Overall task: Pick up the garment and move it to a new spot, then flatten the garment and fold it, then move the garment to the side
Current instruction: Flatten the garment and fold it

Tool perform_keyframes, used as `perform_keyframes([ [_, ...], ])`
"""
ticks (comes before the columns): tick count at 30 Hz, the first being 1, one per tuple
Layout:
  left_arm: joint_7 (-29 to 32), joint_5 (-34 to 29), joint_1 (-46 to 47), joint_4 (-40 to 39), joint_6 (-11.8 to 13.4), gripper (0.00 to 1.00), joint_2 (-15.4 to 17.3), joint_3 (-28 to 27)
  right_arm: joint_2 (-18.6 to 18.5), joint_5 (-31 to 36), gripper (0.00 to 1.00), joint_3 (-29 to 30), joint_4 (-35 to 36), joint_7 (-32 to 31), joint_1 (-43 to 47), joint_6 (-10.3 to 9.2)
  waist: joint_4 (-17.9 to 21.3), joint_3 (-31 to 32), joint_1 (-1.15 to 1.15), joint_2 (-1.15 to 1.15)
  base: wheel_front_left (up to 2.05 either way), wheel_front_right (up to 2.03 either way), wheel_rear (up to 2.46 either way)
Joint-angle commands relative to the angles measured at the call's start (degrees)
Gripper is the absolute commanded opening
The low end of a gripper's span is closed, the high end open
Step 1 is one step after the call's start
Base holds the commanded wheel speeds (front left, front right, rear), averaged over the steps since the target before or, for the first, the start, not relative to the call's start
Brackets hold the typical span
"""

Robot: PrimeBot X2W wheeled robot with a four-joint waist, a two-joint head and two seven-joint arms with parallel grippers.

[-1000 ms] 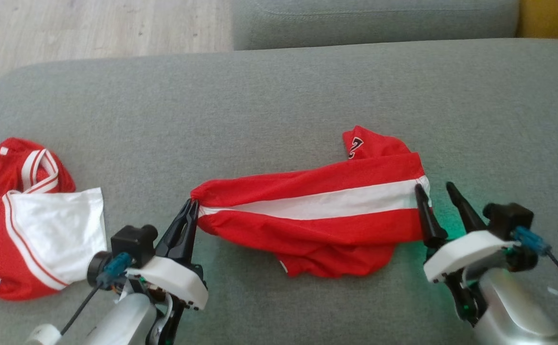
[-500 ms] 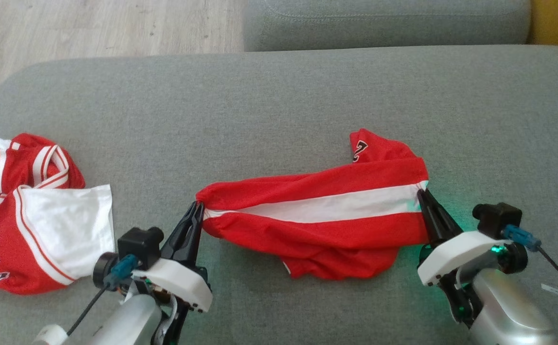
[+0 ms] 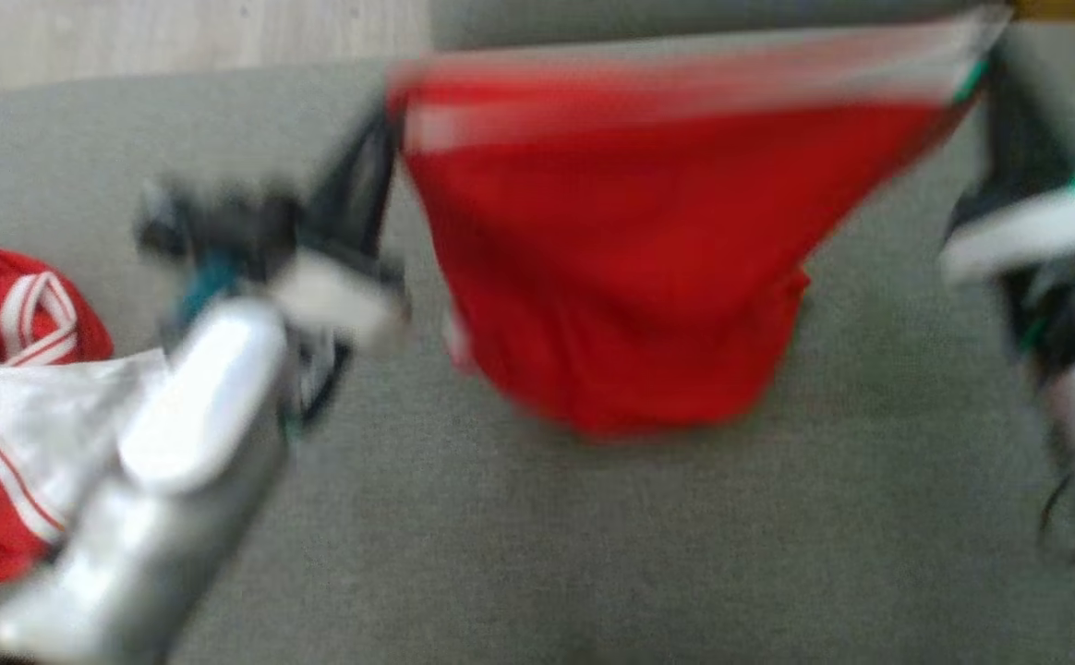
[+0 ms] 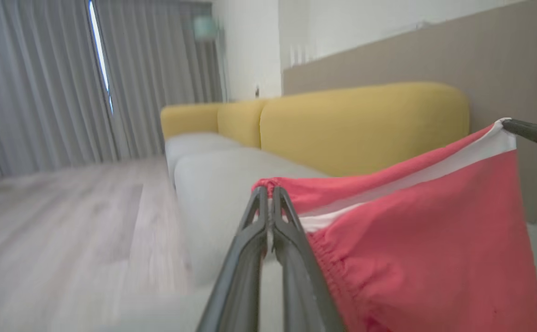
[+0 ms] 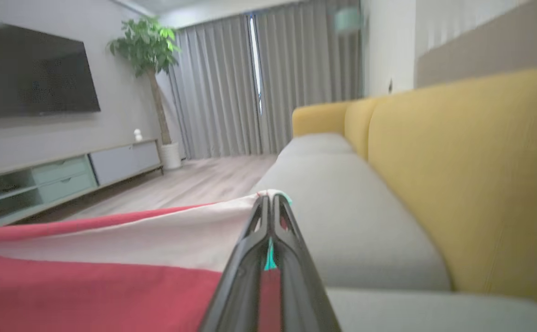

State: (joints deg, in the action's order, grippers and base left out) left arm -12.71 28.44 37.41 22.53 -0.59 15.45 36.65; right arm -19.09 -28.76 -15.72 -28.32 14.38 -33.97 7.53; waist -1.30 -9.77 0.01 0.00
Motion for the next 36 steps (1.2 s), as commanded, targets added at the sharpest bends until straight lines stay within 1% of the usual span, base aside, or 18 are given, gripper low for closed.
perform_keyframes([
  [1,-0.7,-1.5,7.6,-1.7,-0.3,0.0,1.3,-3.1,-2.0,0.5,0.0,0.1,2.4,0.6,-5.5,-0.04,1.2,-3.3,-0.01,0.0,0.0,0.0,0.0],
  [5,-1.6,-5.8,22.3,1.3,-1.0,0.0,0.3,-4.0,-4.9,1.0,0.0,1.3,3.1,0.6,-18.1,-0.04,2.6,-7.2,-0.01,0.0,0.0,0.0,0.0],
  [8,-2.1,-7.4,30.0,3.1,-0.8,0.0,-1.1,-6.0,-6.1,2.0,0.0,2.3,4.0,0.6,-25.4,-0.04,3.6,-9.2,-0.01,0.0,0.0,0.0,0.0],
  [11,-2.3,-9.3,32.8,1.5,-0.9,0.0,-2.2,-7.9,-6.7,2.8,0.0,3.2,5.6,0.6,-28.6,-0.04,4.2,-10.1,-0.01,0.0,0.0,0.0,0.0],
  [14,-2.3,-10.2,29.6,-0.3,-2.1,0.0,-3.1,-8.8,-6.9,2.7,0.0,4.2,7.1,0.6,-27.0,-0.04,4.5,-10.1,-0.01,0.0,0.0,0.0,0.0],
  [18,-2.3,-11.1,20.5,-1.4,-4.5,0.0,-3.7,-7.4,-7.4,2.4,0.0,4.8,7.7,0.6,-18.5,-0.04,4.7,-9.5,-0.01,0.0,0.0,0.0,0.0],
  [23,-2.3,-10.8,5.6,-2.6,-6.3,0.0,-4.7,-4.3,-6.8,1.5,0.0,7.4,8.0,0.6,-2.7,-0.04,4.8,-8.0,-0.01,0.0,0.0,0.0,0.0],
  [27,-2.3,-10.3,-6.1,-3.0,-6.7,0.0,-5.2,-1.3,-5.6,0.9,0.0,10.2,9.6,0.3,10.5,-0.04,5.0,-5.6,-0.01,0.0,0.0,0.0,0.0],
  [30,-2.3,-9.7,-13.7,-2.2,-6.8,0.0,-5.0,0.4,-4.6,0.9,0.0,12.2,11.5,-0.7,19.9,-0.04,5.5,-3.2,-0.01,0.0,0.0,0.0,0.0],
  [33,-2.3,-8.2,-19.8,-1.2,-6.9,0.0,-4.7,1.7,-3.3,1.0,0.0,15.0,14.3,-2.4,28.8,-0.04,5.9,-1.2,-0.01,0.0,0.0,0.0,0.0],
  [36,-2.3,-6.7,-23.9,-1.4,-6.9,0.0,-3.7,4.4,-2.3,1.1,0.0,18.7,18.1,-4.2,36.5,-0.04,6.0,0.4,-0.01,0.0,0.0,0.0,0.0],
])
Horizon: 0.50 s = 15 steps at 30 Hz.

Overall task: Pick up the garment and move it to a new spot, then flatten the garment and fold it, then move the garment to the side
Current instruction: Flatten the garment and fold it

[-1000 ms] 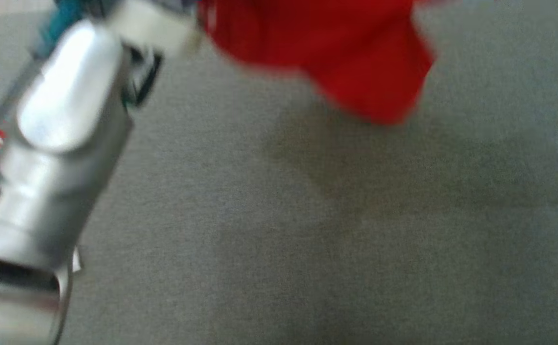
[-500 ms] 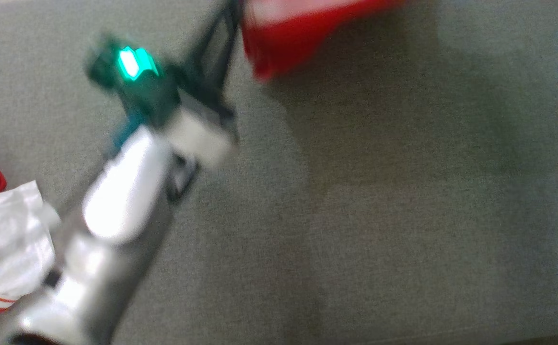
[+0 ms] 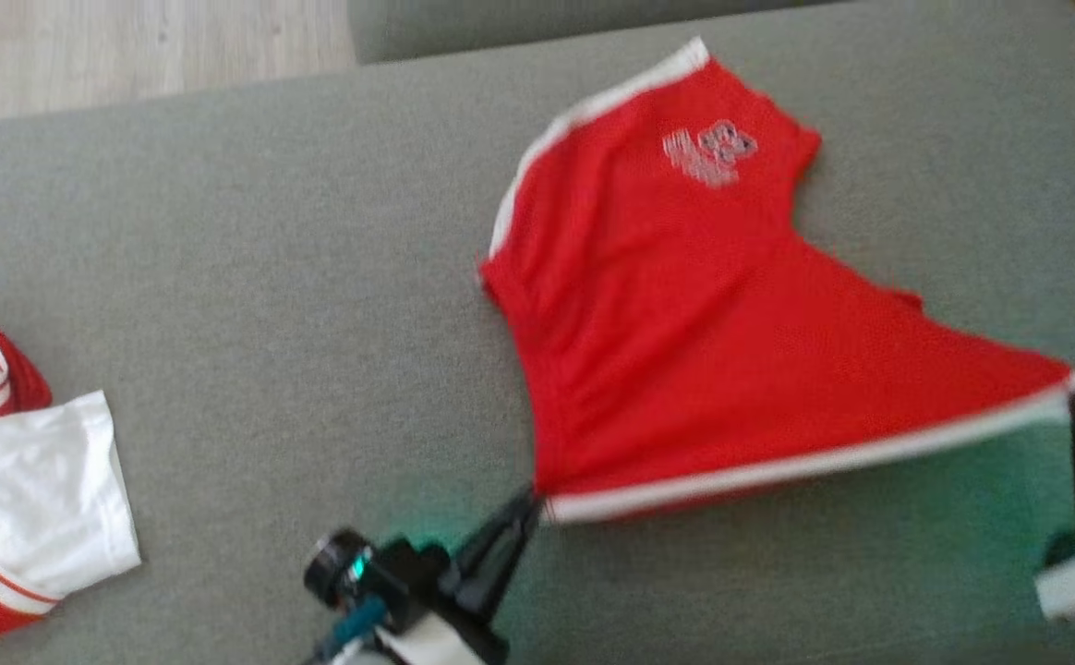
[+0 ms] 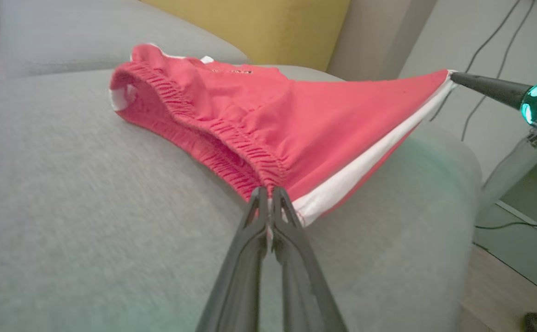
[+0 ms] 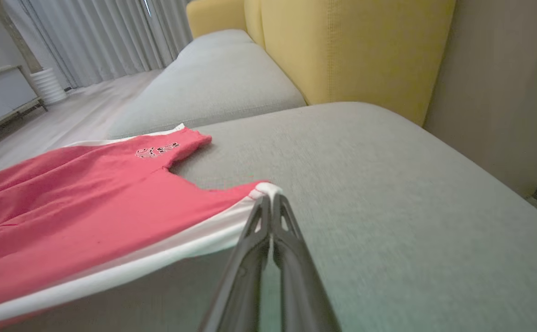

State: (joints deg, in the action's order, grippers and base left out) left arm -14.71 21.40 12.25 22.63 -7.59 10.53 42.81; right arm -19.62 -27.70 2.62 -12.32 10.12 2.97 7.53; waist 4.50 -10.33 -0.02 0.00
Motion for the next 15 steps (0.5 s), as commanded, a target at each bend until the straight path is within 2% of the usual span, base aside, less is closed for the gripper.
perform_keyframes([
  [1,-0.3,0.7,0.3,-1.6,0.1,0.0,1.8,-0.8,-1.4,0.1,0.0,1.6,3.7,-0.7,1.9,-0.04,0.2,1.4,0.02,0.0,0.0,0.0,0.0],
  [5,0.1,3.1,-2.0,-2.5,0.1,0.0,3.9,3.1,0.2,1.9,0.0,7.6,11.9,-3.8,8.9,-0.04,-0.2,2.5,0.02,0.0,0.0,0.0,0.0],
  [8,0.2,5.9,-2.1,-5.2,0.1,0.0,4.4,3.6,1.9,3.7,0.0,11.7,18.0,-6.2,10.6,-0.04,-1.1,2.6,0.02,0.0,0.0,0.0,0.0],
  [12,0.5,9.4,-0.9,-8.1,0.1,0.0,3.5,3.0,3.2,5.0,0.0,13.7,21.2,-9.1,8.3,-0.04,-2.3,1.9,0.02,0.0,0.0,0.0,0.0],
  [15,1.8,12.6,2.2,-9.5,0.1,0.0,1.9,2.4,4.0,6.3,0.0,14.4,20.7,-11.8,3.2,-0.04,-4.2,0.5,0.02,0.0,0.0,0.0,0.0],
])
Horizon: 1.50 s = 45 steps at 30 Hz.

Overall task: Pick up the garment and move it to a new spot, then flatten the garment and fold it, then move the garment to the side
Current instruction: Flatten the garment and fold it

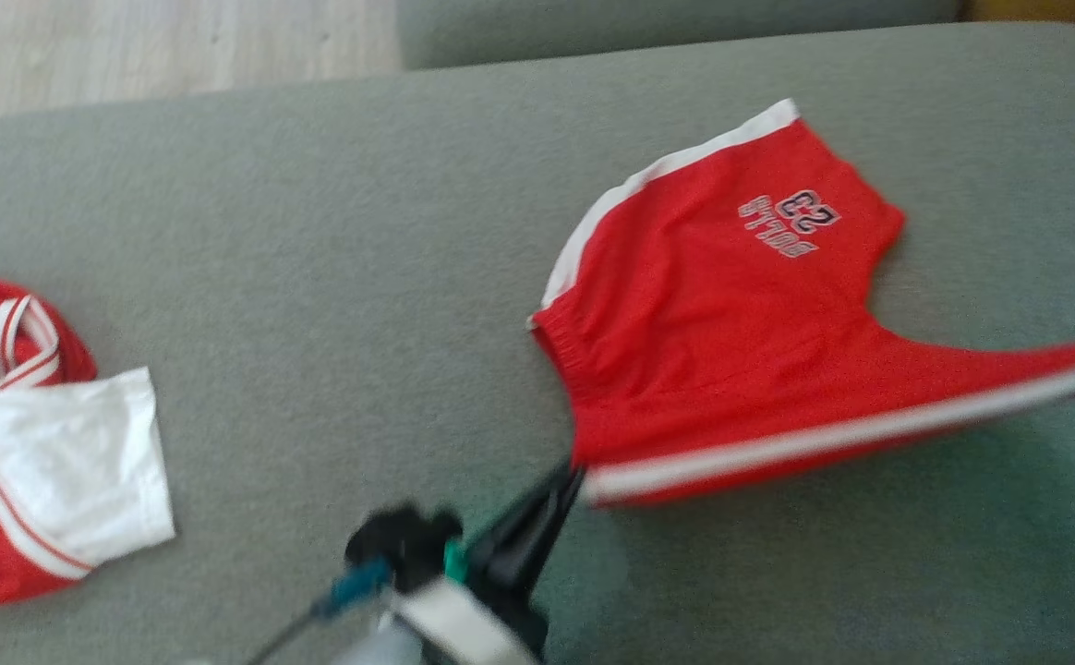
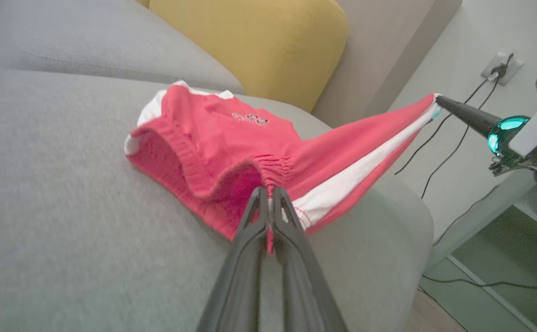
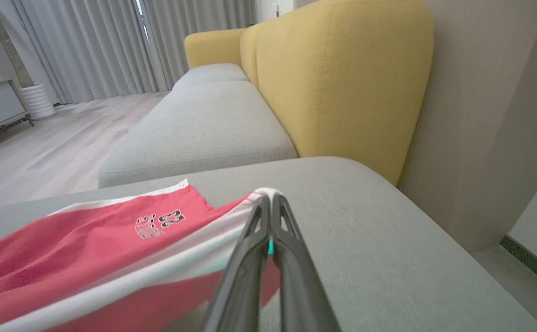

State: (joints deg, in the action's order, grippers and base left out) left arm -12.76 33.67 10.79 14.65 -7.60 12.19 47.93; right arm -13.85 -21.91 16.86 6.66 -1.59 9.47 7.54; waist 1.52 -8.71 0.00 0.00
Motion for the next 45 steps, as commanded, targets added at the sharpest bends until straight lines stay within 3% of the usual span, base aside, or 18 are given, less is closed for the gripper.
perform_keyframes([
  [1,0.3,1.0,5.0,-1.6,0.1,0.0,-0.4,-2.8,-1.7,1.1,0.0,0.1,0.8,-0.9,-5.4,-0.05,-1.9,-1.7,0.0,0.0,0.0,0.0,0.0],
  [8,3.9,9.1,15.0,1.5,0.1,0.0,-5.3,-3.5,-3.1,5.3,0.0,-3.1,-10.0,-4.3,-22.6,-0.05,-5.9,-5.8,0.0,0.0,0.0,0.0,0.0],
  [15,3.6,14.3,22.8,9.0,0.1,0.0,-7.4,-2.5,-5.6,7.6,0.0,-10.0,-27.5,-4.4,-39.1,-0.05,-8.7,-9.3,0.0,0.0,0.0,0.0,0.0],
  [31,-1.7,17.0,30.9,17.9,0.1,0.01,-9.2,1.5,-6.0,10.8,0.0,-17.8,-52.2,2.7,-58.7,-0.05,-12.7,-14.2,0.0,0.0,0.0,0.0,0.0],
  [32,-1.9,17.2,31.0,18.3,0.1,0.3,-9.2,1.4,-5.9,10.7,0.41,-18.1,-53.3,3.3,-59.3,-0.05,-12.8,-14.3,0.0,0.0,0.0,0.0,0.0],
  [33,-2.0,17.3,31.1,18.8,0.1,0.68,-9.3,1.2,-5.8,10.4,1.0,-18.4,-54.3,3.9,-59.7,-0.05,-12.8,-14.3,0.0,0.0,0.0,0.0,0.0],
  [34,-2.0,17.5,31.1,18.9,0.1,1.0,-9.3,1.2,-5.6,10.1,1.0,-18.6,-55.1,4.8,-60.0,-0.05,-12.7,-14.2,0.0,0.0,0.0,0.0,0.0],
  [39,-2.2,17.0,30.3,17.9,1.1,1.0,-9.3,-0.4,-5.3,7.3,1.0,-21.0,-56.8,8.0,-58.9,-0.05,-12.6,-13.2,0.0,0.0,0.0,0.0,0.0],
  [42,-2.2,12.5,28.1,15.0,4.2,1.0,-9.3,-3.9,-5.9,3.5,1.0,-23.6,-56.7,8.5,-56.0,-0.05,-12.3,-12.1,0.0,0.0,0.0,0.0,0.0],
  [45,-2.2,4.1,24.3,10.5,8.8,1.0,-9.3,-8.2,-7.5,-1.4,1.0,-25.9,-55.5,7.1,-52.8,-0.05,-12.3,-11.5,0.0,0.0,0.0,0.0,0.0],
])
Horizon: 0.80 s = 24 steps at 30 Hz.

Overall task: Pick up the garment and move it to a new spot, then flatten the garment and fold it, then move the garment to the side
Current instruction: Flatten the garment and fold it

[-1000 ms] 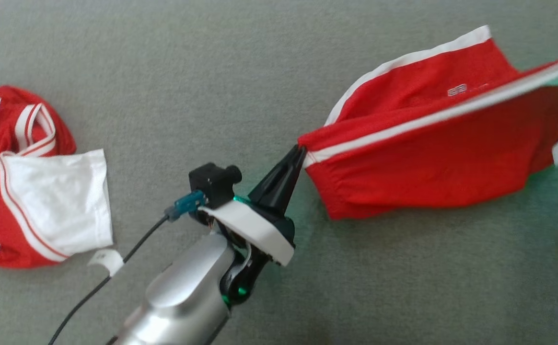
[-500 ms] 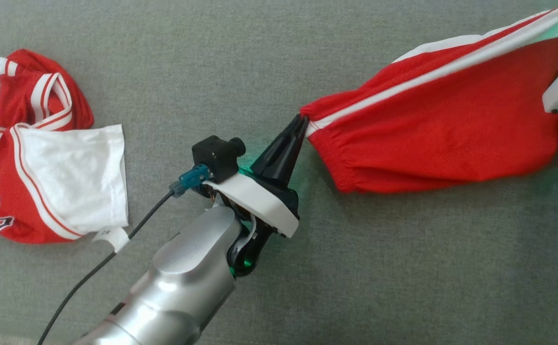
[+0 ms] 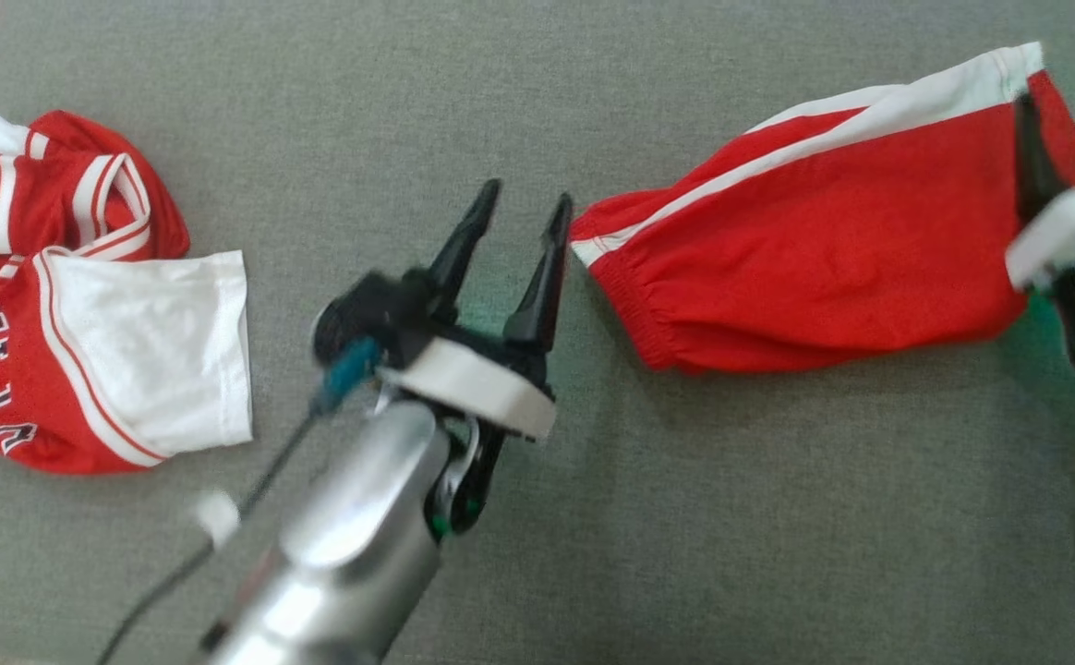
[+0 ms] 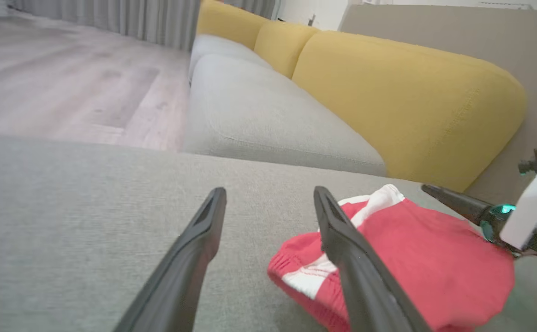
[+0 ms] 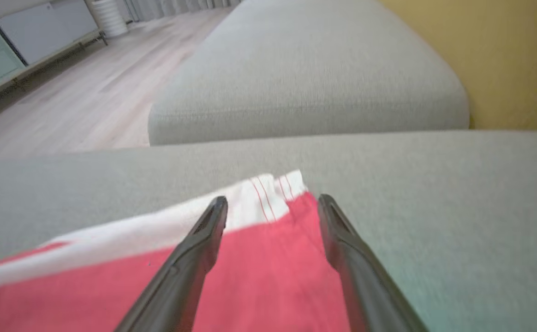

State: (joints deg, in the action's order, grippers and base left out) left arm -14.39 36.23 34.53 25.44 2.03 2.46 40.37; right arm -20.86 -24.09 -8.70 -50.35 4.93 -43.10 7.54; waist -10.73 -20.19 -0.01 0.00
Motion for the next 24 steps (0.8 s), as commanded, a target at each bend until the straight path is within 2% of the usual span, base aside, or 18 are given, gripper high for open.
perform_keyframes([
  [1,-0.6,-1.4,-1.1,-2.3,0.9,1.0,0.4,-2.3,-1.4,-0.9,1.0,-0.8,1.9,-0.2,0.6,-0.05,-0.2,0.1,0.01,0.0,0.0,0.0,0.0],
  [5,-0.6,-10.0,-8.9,-12.1,6.5,1.0,0.4,-8.1,-5.9,-5.1,1.0,-1.4,2.0,-2.2,2.5,-0.05,-1.7,0.0,0.01,0.0,0.0,0.0,0.0],
  [8,-0.6,-12.9,-14.7,-18.9,9.7,1.0,0.4,-10.4,-8.0,-7.2,1.0,-1.7,0.8,-4.5,3.5,-0.05,-3.3,0.3,0.01,0.0,0.0,0.0,0.0],
  [11,-0.6,-14.9,-19.3,-23.6,11.8,1.0,0.4,-10.8,-9.5,-8.9,1.0,-1.7,-0.9,-6.7,4.5,-0.05,-5.0,0.6,0.01,0.0,0.0,0.0,0.0],
  [15,-0.6,-16.9,-23.4,-26.9,13.3,1.0,0.4,-10.9,-9.8,-12.0,1.0,-1.6,-3.7,-10.6,5.7,-0.05,-6.7,1.3,0.01,0.0,0.0,0.0,0.0],
  [16,-0.6,-17.3,-24.1,-27.3,13.5,1.0,0.4,-10.9,-9.9,-12.2,0.95,-2.0,-4.3,-11.8,6.1,-0.05,-6.9,1.5,0.01,0.0,0.0,0.0,0.0],
  [19,-0.6,-18.6,-25.4,-28.1,14.0,1.0,0.4,-11.3,-9.3,-13.5,0.01,-2.8,-5.0,-14.0,6.6,-0.05,-6.7,2.2,0.01,0.0,0.0,0.0,0.0],
  [24,-0.6,-20.1,-26.0,-28.0,14.0,1.0,0.4,-12.7,-8.6,-15.0,0.0,-3.5,-3.8,-12.9,6.2,-0.05,-4.0,3.7,0.01,0.0,0.0,0.0,0.0],
])
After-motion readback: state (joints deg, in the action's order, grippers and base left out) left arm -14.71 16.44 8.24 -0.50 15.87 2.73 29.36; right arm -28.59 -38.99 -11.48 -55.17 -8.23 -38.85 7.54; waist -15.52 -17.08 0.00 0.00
